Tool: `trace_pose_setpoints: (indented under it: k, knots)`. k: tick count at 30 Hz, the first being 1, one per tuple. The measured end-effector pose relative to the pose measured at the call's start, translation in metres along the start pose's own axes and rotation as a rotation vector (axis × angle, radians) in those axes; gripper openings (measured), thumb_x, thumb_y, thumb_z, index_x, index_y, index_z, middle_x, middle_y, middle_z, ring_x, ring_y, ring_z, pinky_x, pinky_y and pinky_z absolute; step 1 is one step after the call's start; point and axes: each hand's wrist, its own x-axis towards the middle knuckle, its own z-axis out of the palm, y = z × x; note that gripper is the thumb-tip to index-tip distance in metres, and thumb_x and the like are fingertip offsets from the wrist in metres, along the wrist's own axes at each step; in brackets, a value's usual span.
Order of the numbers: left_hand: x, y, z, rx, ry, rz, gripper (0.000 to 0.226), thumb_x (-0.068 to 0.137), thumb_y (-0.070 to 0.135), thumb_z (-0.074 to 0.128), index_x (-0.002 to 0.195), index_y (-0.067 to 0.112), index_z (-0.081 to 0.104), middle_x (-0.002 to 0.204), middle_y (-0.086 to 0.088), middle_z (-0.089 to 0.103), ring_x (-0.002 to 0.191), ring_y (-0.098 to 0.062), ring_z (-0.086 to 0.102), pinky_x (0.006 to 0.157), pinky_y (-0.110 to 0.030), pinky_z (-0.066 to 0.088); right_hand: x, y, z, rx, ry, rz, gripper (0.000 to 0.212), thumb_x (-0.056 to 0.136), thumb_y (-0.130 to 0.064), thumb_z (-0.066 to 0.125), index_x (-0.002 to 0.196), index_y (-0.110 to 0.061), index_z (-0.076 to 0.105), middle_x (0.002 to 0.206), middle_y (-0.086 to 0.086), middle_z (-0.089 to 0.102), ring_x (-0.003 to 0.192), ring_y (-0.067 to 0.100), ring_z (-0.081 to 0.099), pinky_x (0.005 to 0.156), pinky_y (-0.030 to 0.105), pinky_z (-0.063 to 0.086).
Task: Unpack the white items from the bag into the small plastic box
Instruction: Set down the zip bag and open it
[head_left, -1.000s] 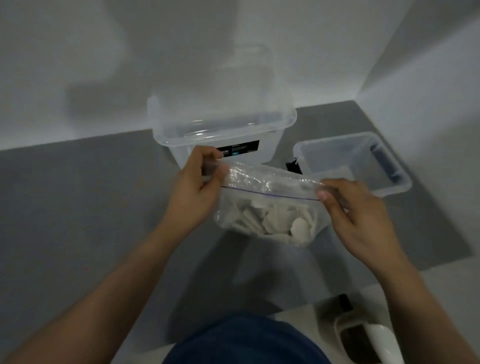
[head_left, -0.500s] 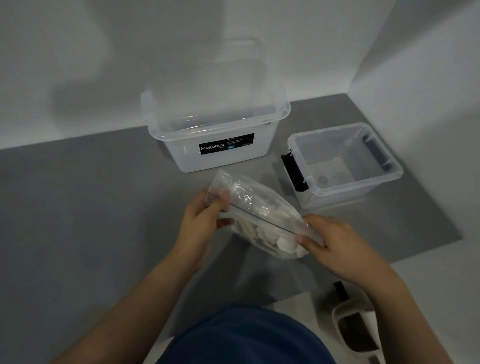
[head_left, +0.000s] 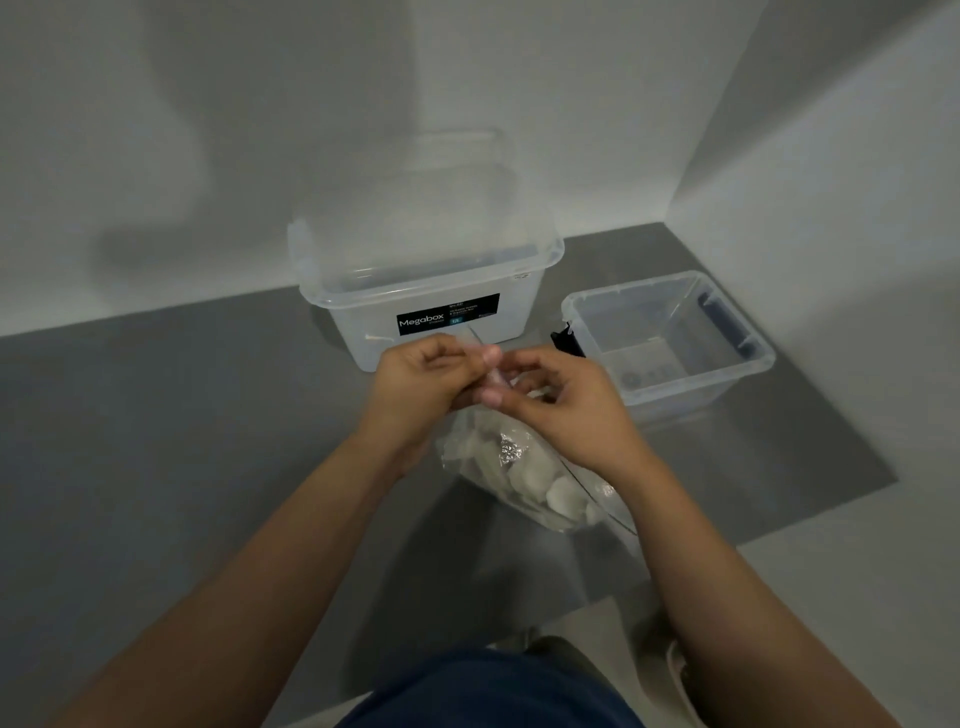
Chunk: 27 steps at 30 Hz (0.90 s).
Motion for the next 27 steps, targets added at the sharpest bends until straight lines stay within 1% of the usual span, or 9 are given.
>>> trace_pose_setpoints:
  k: [4,6,11,13,15,17,19,22,27]
  knots:
    - [0.001,-0.002,-0.001,-0.030,-0.046,-0.041,0.023,0.087,0.008,0.071,0.103,-0.008,0.068,0.086,-0.016,0.074,0.076,-0.019,0.072,0.073,-0.027,0.060,0.004,0.001,-0.007,0.090,-0.023,0.046,0.027,0.085,-0.030,0.081,0.110,-0.024,0.074,0.096,-0.005,0.077,0.089,0.018,0.074,0.092,0.047,0.058]
    - [0.000,-0.002,0.000,0.011,-0.044,-0.050,0.025,0.084,0.012,0.074,0.100,-0.007,0.068,0.082,-0.015,0.074,0.073,-0.018,0.072,0.072,-0.028,0.061,0.005,-0.002,-0.012,0.078,-0.053,0.049,0.027,0.086,-0.032,0.080,0.111,-0.025,0.072,0.094,-0.004,0.078,0.091,0.016,0.075,0.093,0.048,0.057]
    - [0.007,0.005,0.007,0.042,-0.013,-0.045,0.032,0.079,0.016,0.080,0.095,-0.007,0.065,0.078,-0.019,0.072,0.063,-0.017,0.068,0.061,-0.024,0.058,0.015,-0.012,-0.019,-0.076,-0.119,0.016,0.010,0.088,-0.031,0.077,0.093,-0.023,0.076,0.086,-0.002,0.078,0.081,0.015,0.074,0.086,0.045,0.059]
    - [0.012,0.008,0.004,0.022,-0.088,-0.083,0.025,0.081,0.012,0.077,0.095,-0.005,0.066,0.082,-0.019,0.073,0.067,-0.016,0.070,0.064,-0.023,0.058,0.019,-0.013,-0.027,-0.069,-0.137,0.040,0.009,0.092,-0.030,0.073,0.093,-0.022,0.076,0.082,0.000,0.077,0.073,0.020,0.071,0.078,0.040,0.059]
    - [0.015,0.007,0.001,0.003,-0.155,-0.113,0.015,0.082,0.008,0.074,0.092,-0.001,0.069,0.080,-0.015,0.073,0.070,-0.016,0.071,0.069,-0.023,0.060,0.020,-0.014,-0.034,-0.085,-0.137,0.066,0.010,0.095,-0.025,0.068,0.092,-0.020,0.076,0.071,-0.007,0.072,0.060,0.009,0.063,0.062,0.022,0.050]
    - [0.016,0.005,0.002,-0.003,-0.180,-0.113,0.012,0.083,0.005,0.073,0.093,0.000,0.071,0.081,-0.014,0.073,0.072,-0.017,0.071,0.071,-0.024,0.060,0.020,-0.014,-0.035,-0.245,-0.107,0.013,0.013,0.099,-0.026,0.062,0.094,-0.021,0.074,0.067,-0.014,0.068,0.062,0.002,0.061,0.063,0.015,0.043]
    - [0.017,0.006,0.003,0.006,-0.172,-0.085,0.017,0.086,0.004,0.070,0.100,-0.005,0.070,0.083,-0.013,0.073,0.073,-0.017,0.070,0.073,-0.025,0.060,0.019,-0.013,-0.030,-0.450,-0.054,-0.092,0.018,0.102,-0.030,0.056,0.099,-0.022,0.071,0.074,-0.011,0.070,0.070,0.006,0.063,0.067,0.024,0.045]
    - [0.017,0.010,0.006,0.071,-0.168,-0.023,0.020,0.091,0.005,0.066,0.105,-0.007,0.070,0.086,-0.014,0.074,0.077,-0.018,0.070,0.078,-0.027,0.060,0.019,-0.013,-0.026,-0.558,0.040,-0.186,0.028,0.102,-0.043,0.049,0.105,-0.022,0.068,0.083,-0.007,0.073,0.076,0.014,0.067,0.069,0.035,0.054]
    - [0.012,0.011,0.018,0.258,-0.078,0.086,0.013,0.095,0.007,0.062,0.096,0.001,0.074,0.082,-0.018,0.073,0.075,-0.020,0.071,0.076,-0.032,0.061,0.025,-0.011,-0.034,-0.780,0.073,-0.336,0.030,0.104,-0.042,0.046,0.105,-0.019,0.065,0.083,-0.001,0.072,0.076,0.028,0.068,0.060,0.035,0.049]
